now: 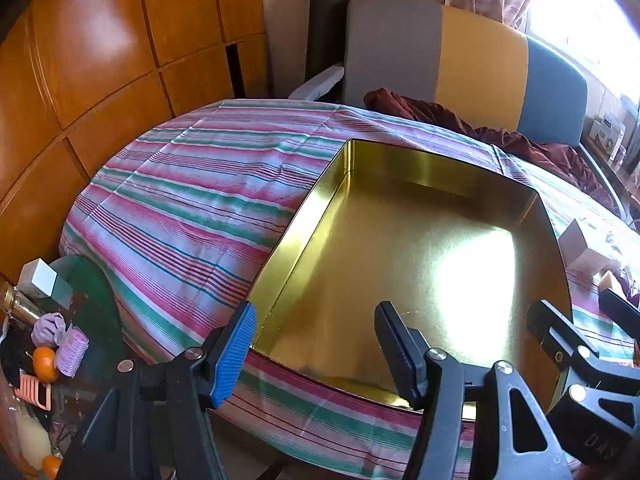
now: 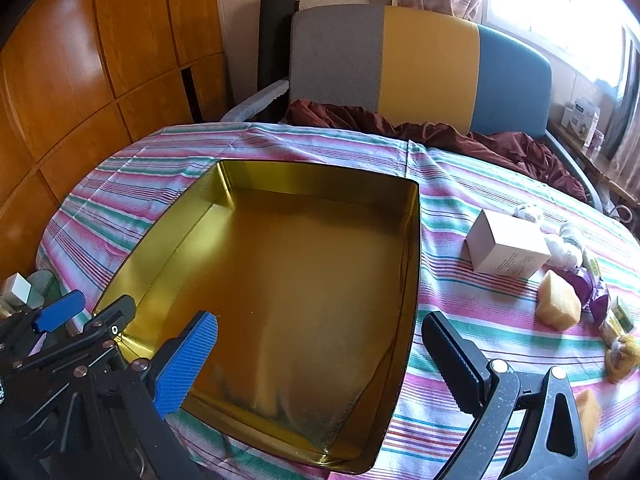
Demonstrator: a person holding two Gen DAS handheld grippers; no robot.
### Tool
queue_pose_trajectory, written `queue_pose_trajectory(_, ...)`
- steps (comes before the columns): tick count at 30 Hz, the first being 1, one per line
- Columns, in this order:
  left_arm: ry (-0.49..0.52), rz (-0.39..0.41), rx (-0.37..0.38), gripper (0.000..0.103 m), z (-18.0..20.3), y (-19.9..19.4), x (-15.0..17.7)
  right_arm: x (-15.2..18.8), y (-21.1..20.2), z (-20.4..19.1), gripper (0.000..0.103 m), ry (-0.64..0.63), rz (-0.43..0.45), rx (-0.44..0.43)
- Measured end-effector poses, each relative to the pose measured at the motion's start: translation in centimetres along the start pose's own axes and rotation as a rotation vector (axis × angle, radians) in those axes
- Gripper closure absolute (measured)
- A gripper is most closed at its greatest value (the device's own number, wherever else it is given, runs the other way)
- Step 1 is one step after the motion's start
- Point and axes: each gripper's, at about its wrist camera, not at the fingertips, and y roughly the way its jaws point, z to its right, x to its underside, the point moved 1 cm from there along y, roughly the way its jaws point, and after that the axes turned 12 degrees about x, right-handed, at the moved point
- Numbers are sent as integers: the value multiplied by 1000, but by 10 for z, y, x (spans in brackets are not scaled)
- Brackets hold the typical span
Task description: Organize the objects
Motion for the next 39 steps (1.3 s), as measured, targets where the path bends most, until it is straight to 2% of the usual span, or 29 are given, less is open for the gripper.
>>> queue_pose_trajectory(10,33,-2,47,40,13,-2,4,-1,-15,19,0,-20,59,-55)
queue_pose_trajectory(17,97,-9,86,40,37,-2,13,1,-17,62,0,20,60,46)
queue_pose_trajectory(22,130,-36,150,40,58,-1,23,5,-22,96,0,49,57,120)
queue_pose_trajectory(28,202,-74,284,40,93,-3,31,22,-22,146,0,103,28,169)
queue_pose_trajectory(33,231,-97,503,40,121,-9,33,47,-25,207,0,207,23,220)
queue_pose_trajectory(35,246,-100,566,40,133,-13,34,56,-27,232,0,259,26,239)
queue_pose_trajectory(36,262,-103,591,40,141,-15,34,61,-28,244,0,280,22,261)
queue_pose_trajectory(39,323,-112,603,40,167,-18,38,75,-28,288,0,334,10,360)
